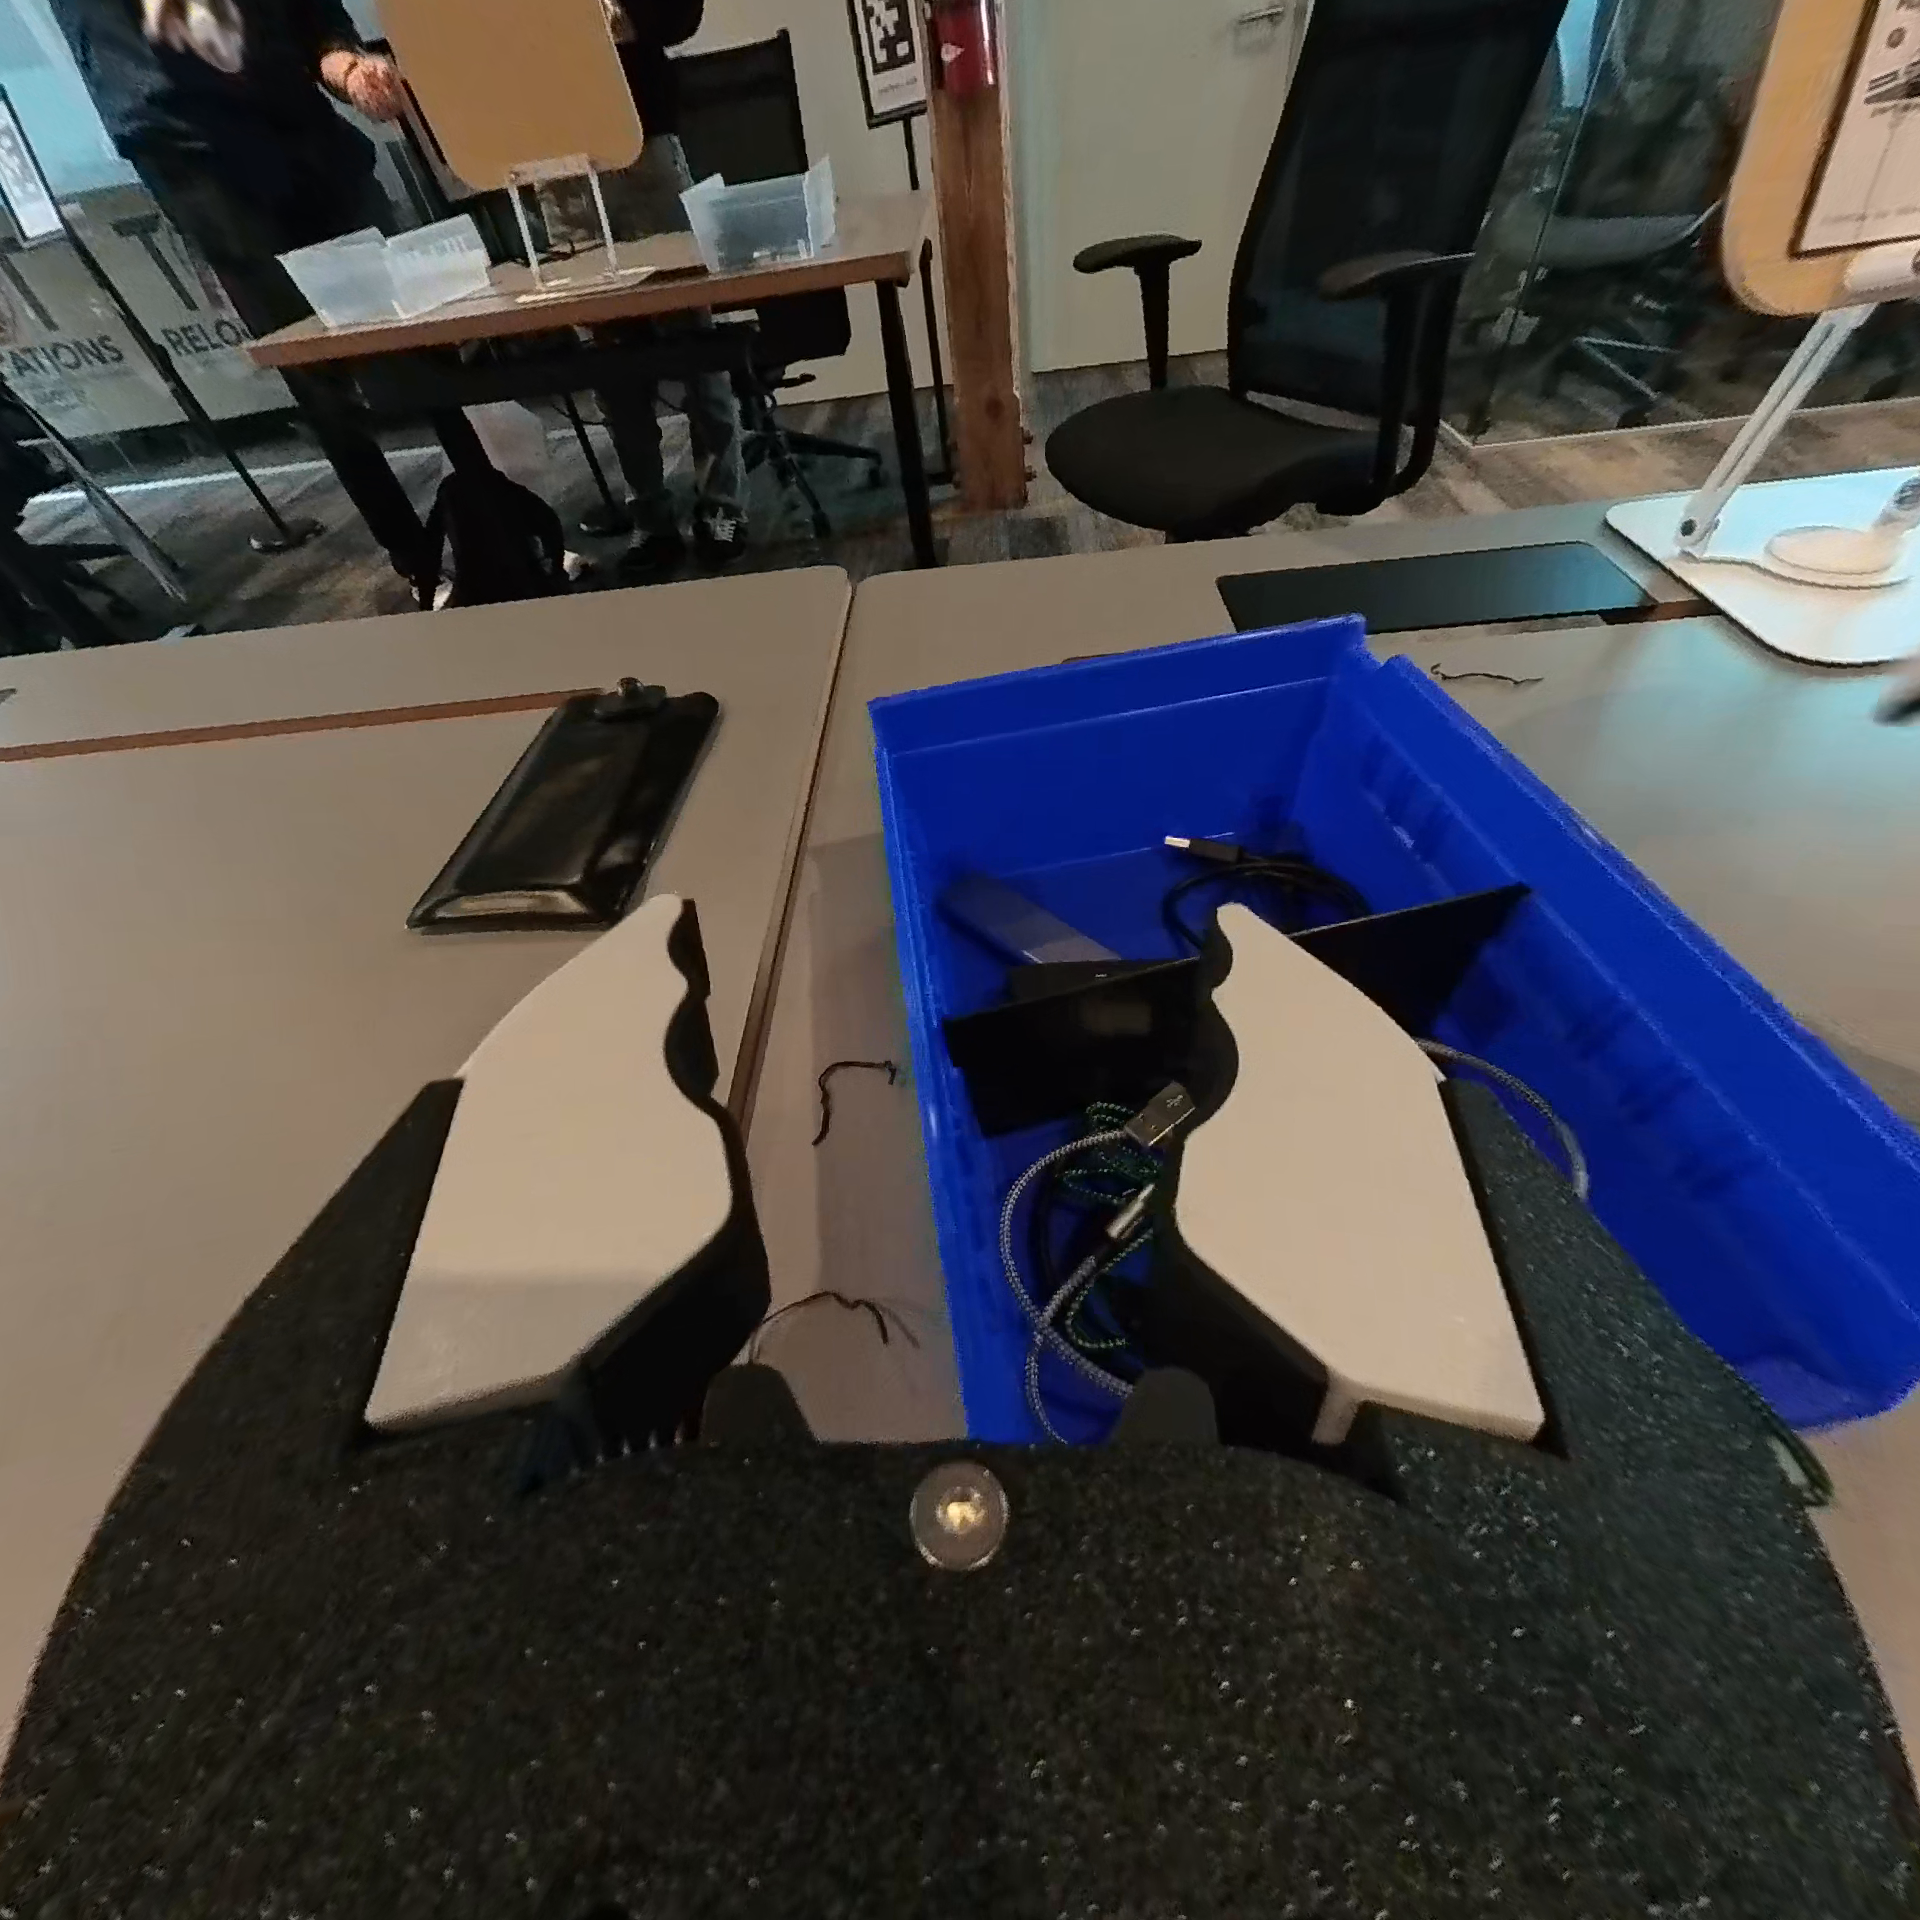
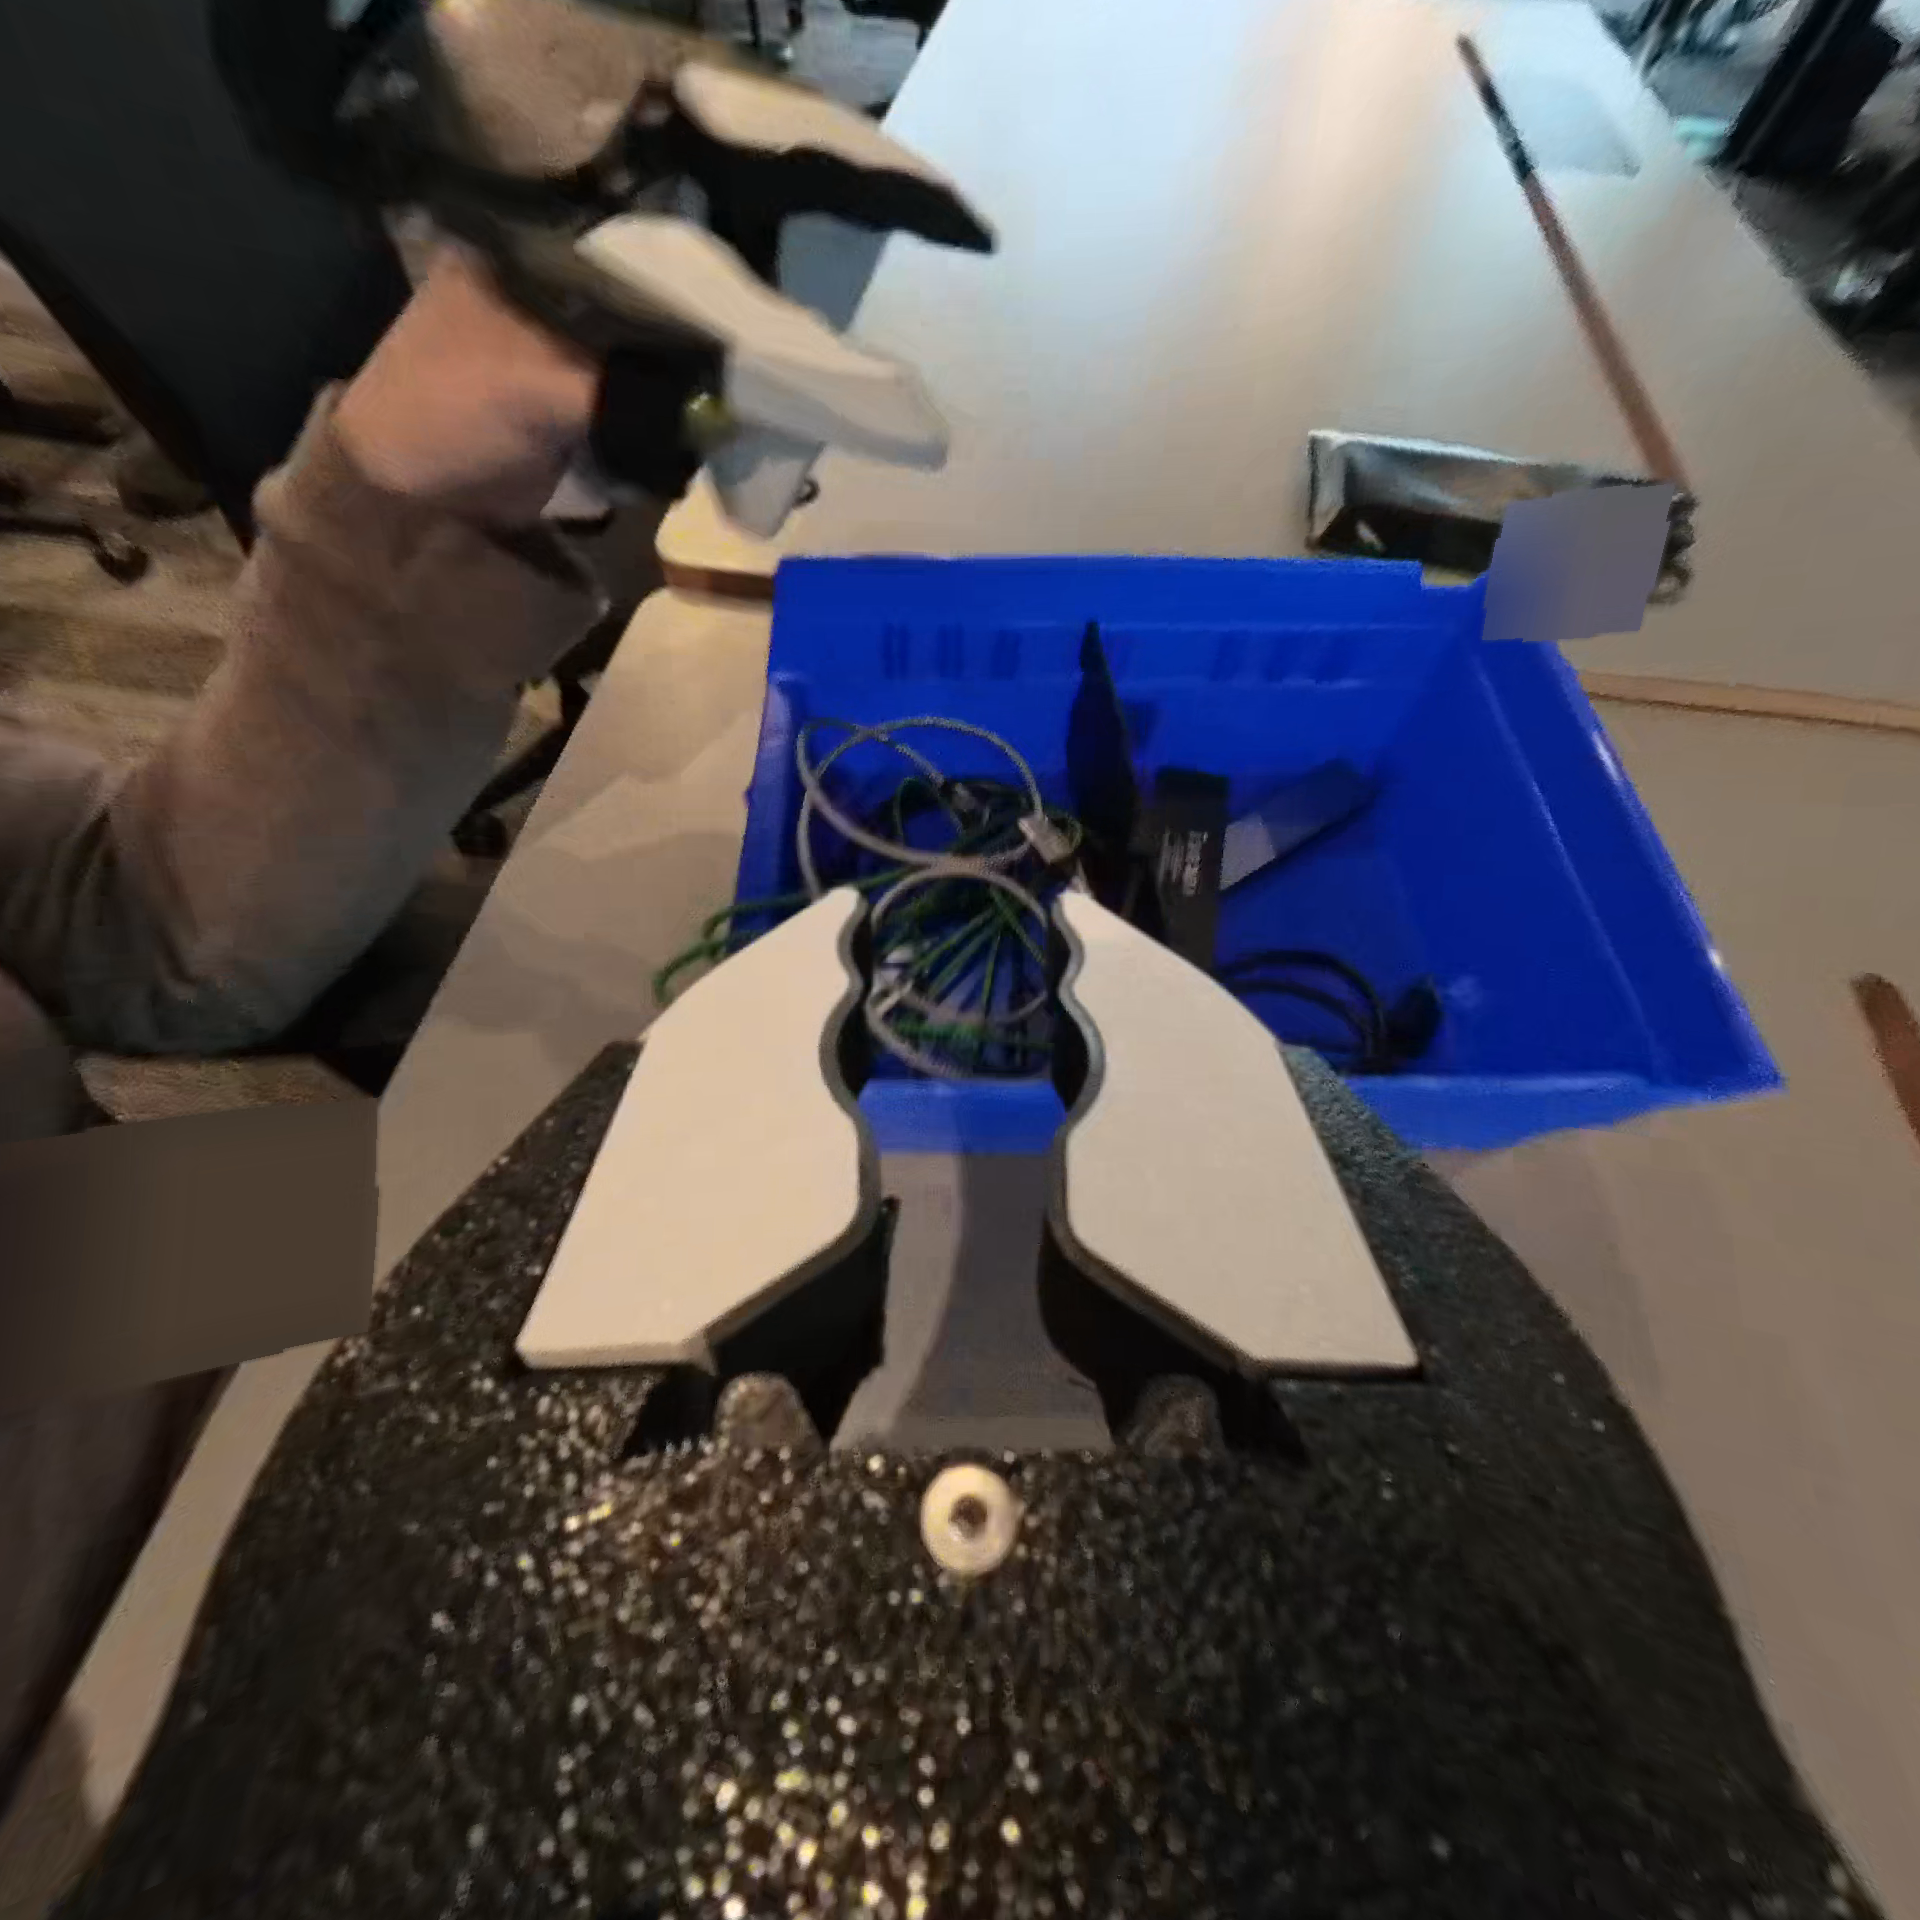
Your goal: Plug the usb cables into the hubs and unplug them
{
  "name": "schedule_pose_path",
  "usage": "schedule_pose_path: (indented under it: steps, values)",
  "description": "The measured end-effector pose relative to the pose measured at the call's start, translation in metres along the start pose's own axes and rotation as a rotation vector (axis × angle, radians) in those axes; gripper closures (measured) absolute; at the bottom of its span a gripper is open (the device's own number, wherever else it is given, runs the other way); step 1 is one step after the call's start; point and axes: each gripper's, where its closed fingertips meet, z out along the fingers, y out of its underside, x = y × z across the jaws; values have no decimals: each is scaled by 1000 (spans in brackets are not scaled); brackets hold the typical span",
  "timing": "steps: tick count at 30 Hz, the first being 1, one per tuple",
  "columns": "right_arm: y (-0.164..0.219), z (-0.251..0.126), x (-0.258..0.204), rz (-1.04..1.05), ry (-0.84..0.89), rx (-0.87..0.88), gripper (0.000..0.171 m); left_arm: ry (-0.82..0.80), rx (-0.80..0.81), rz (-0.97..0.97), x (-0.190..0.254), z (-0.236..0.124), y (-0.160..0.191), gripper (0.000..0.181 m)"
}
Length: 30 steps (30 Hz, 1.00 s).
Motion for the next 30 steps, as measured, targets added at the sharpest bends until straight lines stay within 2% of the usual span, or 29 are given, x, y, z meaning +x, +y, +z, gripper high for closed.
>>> schedule_pose_path:
  steps: [3, 7, 11, 14, 23, 30]
  values:
    - [-14, 39, 46, 134, 8, -62, 136, -18, 27, -13, -7, 1, -1, 92]
    - [-8, 96, 102, 288, 88, -273, 131, -48, 86, -39, -18, 4, -5, 92]
    - [17, 145, 124, 371, 143, -512, 129, -65, 88, -47, -26, 7, 1, 92]
    - [36, 171, 135, 402, 192, -628, 127, -73, 85, -49, -30, 8, 4, 92]
    - [76, 204, 152, 523, 263, -783, 115, -59, 82, -41, -29, 9, 4, 92]
    - [87, 212, 150, 546, 262, -817, 123, -36, 91, -44, -25, 7, 1, 92]
